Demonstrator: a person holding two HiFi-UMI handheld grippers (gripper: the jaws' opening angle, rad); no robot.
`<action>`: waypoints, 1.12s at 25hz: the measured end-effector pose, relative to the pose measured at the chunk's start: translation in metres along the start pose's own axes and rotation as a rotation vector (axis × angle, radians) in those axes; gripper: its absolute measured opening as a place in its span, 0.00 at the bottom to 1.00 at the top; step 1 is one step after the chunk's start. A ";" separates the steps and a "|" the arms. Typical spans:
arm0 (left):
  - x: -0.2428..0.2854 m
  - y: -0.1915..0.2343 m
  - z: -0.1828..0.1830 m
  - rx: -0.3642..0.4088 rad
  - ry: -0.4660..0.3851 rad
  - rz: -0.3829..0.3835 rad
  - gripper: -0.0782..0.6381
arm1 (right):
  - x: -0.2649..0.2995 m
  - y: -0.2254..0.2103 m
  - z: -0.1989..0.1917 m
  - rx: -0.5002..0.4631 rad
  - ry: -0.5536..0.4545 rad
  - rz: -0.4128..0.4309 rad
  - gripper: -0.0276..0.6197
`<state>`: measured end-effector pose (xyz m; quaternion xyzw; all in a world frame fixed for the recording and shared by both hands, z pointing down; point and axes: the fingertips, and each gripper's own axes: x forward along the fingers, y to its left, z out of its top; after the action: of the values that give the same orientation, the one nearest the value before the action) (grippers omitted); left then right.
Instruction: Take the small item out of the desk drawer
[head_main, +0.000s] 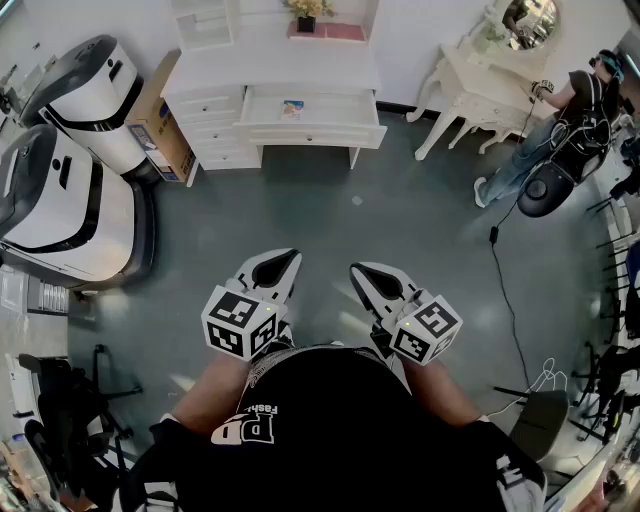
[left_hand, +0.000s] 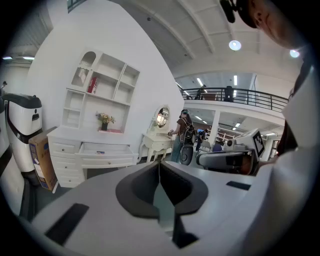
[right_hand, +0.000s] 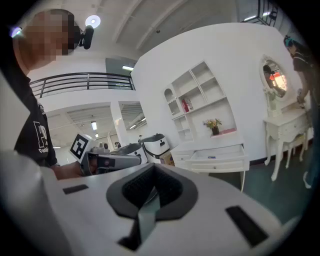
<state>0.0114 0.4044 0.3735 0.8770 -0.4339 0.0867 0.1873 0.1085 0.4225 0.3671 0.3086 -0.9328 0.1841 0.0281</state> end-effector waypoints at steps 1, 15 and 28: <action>0.001 0.000 0.001 0.003 -0.004 0.001 0.13 | 0.001 0.000 0.001 -0.002 0.000 0.002 0.05; 0.006 0.007 0.006 0.006 -0.005 -0.014 0.13 | 0.011 0.003 0.007 -0.015 -0.001 0.022 0.05; -0.004 0.052 0.011 0.000 -0.002 -0.044 0.13 | 0.055 0.014 0.006 -0.017 -0.015 -0.019 0.06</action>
<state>-0.0329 0.3744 0.3754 0.8863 -0.4149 0.0818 0.1888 0.0562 0.4000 0.3657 0.3187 -0.9315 0.1735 0.0255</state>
